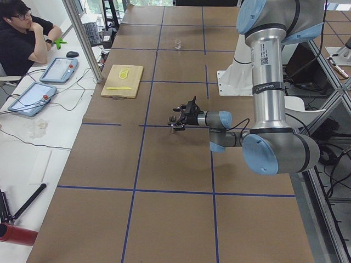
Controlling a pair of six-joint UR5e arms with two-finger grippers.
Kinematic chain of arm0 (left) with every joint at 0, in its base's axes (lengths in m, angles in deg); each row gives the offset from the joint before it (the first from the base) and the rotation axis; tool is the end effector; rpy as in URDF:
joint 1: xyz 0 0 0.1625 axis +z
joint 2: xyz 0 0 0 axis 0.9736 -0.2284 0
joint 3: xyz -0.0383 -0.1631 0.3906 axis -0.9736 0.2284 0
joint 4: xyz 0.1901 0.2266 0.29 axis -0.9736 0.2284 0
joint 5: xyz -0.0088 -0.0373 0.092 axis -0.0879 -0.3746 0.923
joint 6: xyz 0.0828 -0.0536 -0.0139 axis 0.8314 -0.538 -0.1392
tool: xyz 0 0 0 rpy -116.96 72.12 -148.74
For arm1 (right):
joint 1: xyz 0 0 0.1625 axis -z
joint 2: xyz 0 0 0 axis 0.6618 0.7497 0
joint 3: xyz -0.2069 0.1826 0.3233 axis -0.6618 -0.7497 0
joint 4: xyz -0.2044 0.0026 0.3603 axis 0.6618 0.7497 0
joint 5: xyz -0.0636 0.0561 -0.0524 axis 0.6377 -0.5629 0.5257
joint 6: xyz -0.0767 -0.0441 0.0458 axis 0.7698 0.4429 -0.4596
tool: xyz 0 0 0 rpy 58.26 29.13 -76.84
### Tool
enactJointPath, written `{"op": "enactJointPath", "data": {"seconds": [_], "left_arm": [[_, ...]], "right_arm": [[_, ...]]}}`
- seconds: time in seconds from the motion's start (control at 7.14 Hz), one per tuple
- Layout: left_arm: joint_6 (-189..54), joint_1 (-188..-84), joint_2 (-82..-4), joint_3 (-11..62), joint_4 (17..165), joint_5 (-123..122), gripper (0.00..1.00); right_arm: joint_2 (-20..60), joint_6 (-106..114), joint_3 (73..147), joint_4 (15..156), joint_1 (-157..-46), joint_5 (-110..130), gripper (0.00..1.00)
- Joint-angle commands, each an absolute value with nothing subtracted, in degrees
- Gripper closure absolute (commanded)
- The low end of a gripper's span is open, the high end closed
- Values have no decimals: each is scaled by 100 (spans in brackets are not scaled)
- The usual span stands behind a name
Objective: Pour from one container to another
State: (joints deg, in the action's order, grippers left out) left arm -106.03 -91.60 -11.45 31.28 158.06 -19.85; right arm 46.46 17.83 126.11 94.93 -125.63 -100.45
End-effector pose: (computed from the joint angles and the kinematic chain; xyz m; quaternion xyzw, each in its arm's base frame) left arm 0.3071 -0.2966 0.5150 0.5431 0.4410 -0.1588 0.6966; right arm 0.0189 -0.4585 0.5390 0.1058 -0.3727 -0.0780 0.9186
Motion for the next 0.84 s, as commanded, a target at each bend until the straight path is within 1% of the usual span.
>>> {"op": "enactJointPath", "data": {"seconds": [0.0, 0.42, 0.7], "left_arm": [[-10598, -9104, -1232, 2939, 15750, -1860, 0], [-10572, -9033, -1486, 2631, 15593, -1869, 0], [-10572, -8981, -1513, 2499, 15557, -1869, 0]], "right_arm": [[4646, 1783, 12602, 9493, -12563, -10037, 0], [4646, 1783, 12585, 9493, -12563, -10037, 0], [4646, 1783, 12585, 9493, -12563, -10037, 0]]}}
